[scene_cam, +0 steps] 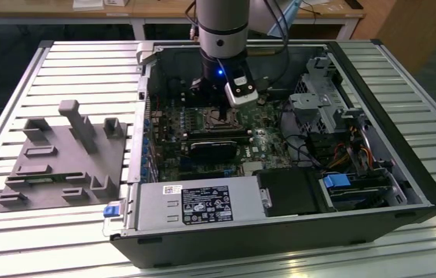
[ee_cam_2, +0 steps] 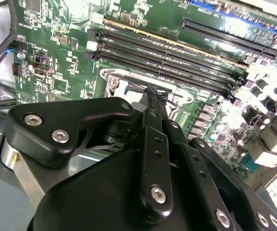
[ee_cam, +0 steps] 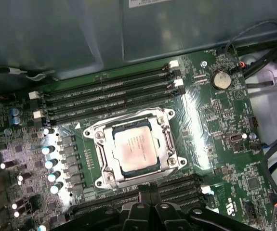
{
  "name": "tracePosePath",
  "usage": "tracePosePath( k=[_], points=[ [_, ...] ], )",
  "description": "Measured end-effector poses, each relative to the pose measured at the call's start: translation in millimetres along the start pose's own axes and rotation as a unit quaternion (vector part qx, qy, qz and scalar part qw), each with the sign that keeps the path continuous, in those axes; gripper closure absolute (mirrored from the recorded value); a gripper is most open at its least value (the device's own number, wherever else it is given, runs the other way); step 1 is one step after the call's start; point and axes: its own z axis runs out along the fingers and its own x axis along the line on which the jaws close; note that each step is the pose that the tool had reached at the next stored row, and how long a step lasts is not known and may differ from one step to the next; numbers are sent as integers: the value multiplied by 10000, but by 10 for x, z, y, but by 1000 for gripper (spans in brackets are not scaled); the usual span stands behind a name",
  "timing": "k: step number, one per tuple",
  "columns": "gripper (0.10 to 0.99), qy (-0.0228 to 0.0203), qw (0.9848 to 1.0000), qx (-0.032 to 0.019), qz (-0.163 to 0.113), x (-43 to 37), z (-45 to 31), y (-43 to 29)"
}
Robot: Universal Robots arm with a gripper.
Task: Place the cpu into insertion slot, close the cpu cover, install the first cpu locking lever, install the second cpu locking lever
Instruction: 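Install the second cpu locking lever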
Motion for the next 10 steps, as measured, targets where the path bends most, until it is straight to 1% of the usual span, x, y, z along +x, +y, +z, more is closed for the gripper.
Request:
tracePosePath(
  k=[2, 4, 7, 10],
  points=[
    [980, 0, 10000, -3, 0, -7, 1, -26],
    [980, 6, 10000, -21, 2, -13, 6, -51],
    [980, 21, 10000, -80, 7, -18, 21, -75],
    [980, 41, 9999, -152, 13, -15, 39, -83]
  ],
)
